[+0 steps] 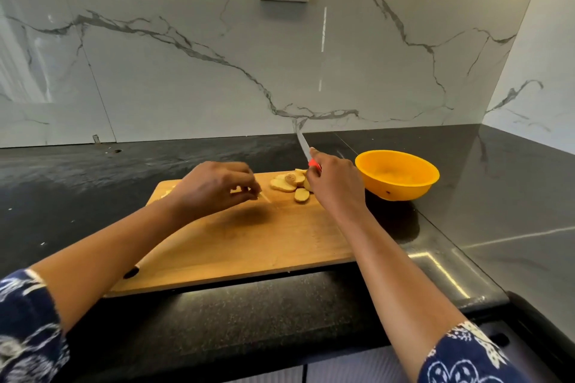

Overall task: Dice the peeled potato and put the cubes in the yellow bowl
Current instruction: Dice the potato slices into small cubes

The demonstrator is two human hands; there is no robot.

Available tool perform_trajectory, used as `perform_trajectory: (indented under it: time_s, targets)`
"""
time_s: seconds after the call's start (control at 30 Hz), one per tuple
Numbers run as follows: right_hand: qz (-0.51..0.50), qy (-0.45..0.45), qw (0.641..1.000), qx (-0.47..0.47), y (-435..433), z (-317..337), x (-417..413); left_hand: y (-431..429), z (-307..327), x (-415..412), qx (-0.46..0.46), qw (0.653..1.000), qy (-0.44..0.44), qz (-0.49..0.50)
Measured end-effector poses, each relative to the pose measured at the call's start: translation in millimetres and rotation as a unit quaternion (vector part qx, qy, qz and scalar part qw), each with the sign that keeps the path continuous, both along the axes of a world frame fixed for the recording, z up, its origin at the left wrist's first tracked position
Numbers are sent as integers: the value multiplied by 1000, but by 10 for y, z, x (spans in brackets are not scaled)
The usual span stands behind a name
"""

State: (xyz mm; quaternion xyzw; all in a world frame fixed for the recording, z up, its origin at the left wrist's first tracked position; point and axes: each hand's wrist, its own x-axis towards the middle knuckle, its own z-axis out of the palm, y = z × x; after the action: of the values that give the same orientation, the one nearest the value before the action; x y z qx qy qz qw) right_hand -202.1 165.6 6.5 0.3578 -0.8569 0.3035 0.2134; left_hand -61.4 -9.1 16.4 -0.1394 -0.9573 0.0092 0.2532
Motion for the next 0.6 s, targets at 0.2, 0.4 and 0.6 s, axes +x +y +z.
perform_trajectory:
  time_s: [0.2,0.4,0.6]
  targets:
    - [21,-7,999,29,3,25,75,-62,-96,330,-48,998,-39,-7]
    - [61,-56,993,87,97,27,272,-50,-143,480,14,1000,-23,-8]
    - [123,-88,980,132,213,19,573,-103,-190,479,-44,988,-141,36]
